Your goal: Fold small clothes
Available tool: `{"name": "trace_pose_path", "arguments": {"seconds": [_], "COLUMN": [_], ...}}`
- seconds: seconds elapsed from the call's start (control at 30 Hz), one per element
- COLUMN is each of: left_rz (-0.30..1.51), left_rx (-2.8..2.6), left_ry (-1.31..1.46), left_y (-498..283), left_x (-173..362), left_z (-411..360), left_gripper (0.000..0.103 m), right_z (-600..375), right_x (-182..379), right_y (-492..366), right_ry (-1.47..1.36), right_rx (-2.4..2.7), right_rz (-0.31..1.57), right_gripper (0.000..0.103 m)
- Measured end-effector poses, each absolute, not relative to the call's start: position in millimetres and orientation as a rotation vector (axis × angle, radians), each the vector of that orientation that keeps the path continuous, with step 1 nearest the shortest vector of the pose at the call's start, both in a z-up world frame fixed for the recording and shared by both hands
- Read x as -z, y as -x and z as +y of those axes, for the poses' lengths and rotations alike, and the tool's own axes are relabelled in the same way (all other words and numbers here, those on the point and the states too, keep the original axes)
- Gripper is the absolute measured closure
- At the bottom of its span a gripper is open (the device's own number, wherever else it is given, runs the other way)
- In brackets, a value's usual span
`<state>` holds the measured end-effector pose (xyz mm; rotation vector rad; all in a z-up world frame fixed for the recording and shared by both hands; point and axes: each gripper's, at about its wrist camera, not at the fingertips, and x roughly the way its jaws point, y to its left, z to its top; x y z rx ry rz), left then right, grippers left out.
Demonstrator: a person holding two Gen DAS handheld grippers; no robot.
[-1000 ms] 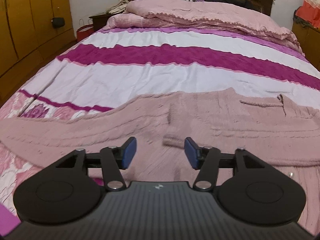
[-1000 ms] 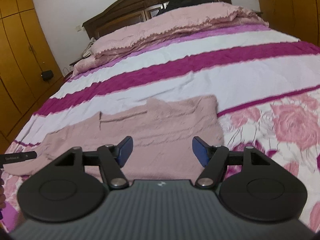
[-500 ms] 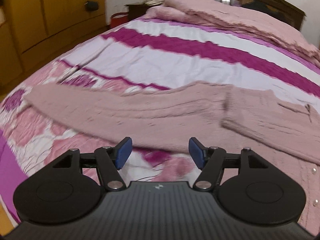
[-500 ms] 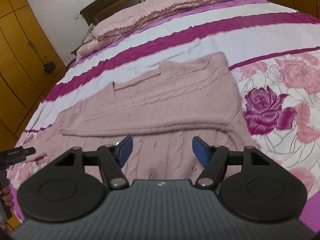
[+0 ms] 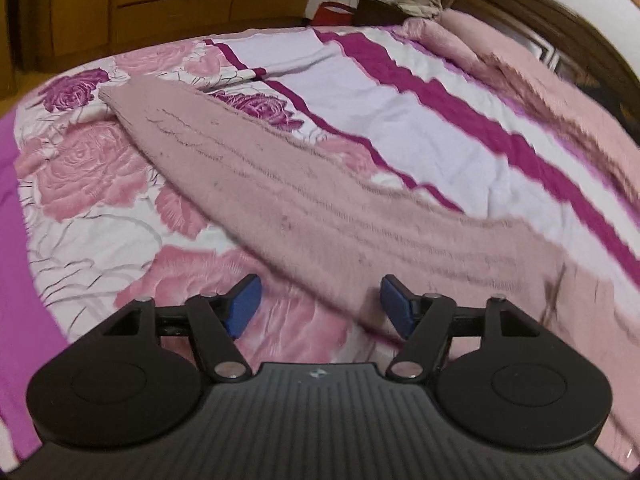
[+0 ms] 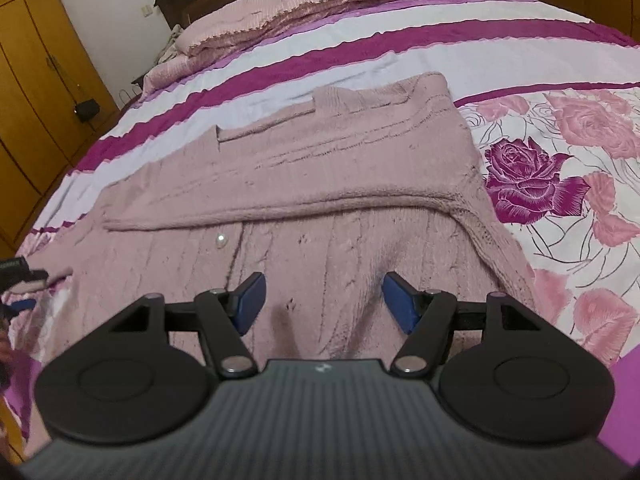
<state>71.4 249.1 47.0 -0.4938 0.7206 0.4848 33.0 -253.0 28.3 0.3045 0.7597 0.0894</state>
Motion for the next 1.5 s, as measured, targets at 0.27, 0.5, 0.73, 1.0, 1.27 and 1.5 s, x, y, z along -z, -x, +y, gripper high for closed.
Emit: {"name": "trace_pose_path", "arguments": {"seconds": [0.27, 0.5, 0.73, 1.0, 1.27, 1.5], "left_rz": [0.676, 0.615, 0.533, 0.364, 0.311, 0.391], "left_rx": [-0.509, -0.470, -0.374, -0.232, -0.017, 0.120], "left_ry": [0.517, 0.473, 0.474, 0.436, 0.378, 0.324], "left_y": [-105.0, -113.3, -104.2, -90.6, -94.5, -114.5], "left_x": [-36.5, -41.0, -68.5, -125.0, -155.8, -132.4], "left_z": [259.3, 256.9, 249.0, 199.6, 123.5, 43.4], "left_gripper": [0.020, 0.031, 0.080, 0.090, 0.090, 0.090], "right_z": [-249.6, -249.7, -248.9, -247.4, -257.5, -264.7], "right_x": [-28.4, -28.1, -31.6, -37.8, -37.2, -34.2], "right_y": [-28.0, -25.2, -25.0, -21.0, -16.8, -13.5], "right_ry": [-0.282, -0.274, -0.289, -0.296, -0.324, -0.348], "right_rx": [-0.085, -0.099, -0.114, -0.129, -0.111, -0.103], "right_rz": [0.764, 0.755, 0.735, 0.697, 0.684, 0.680], "right_gripper": [0.036, 0.036, 0.036, 0.036, 0.036, 0.036]}}
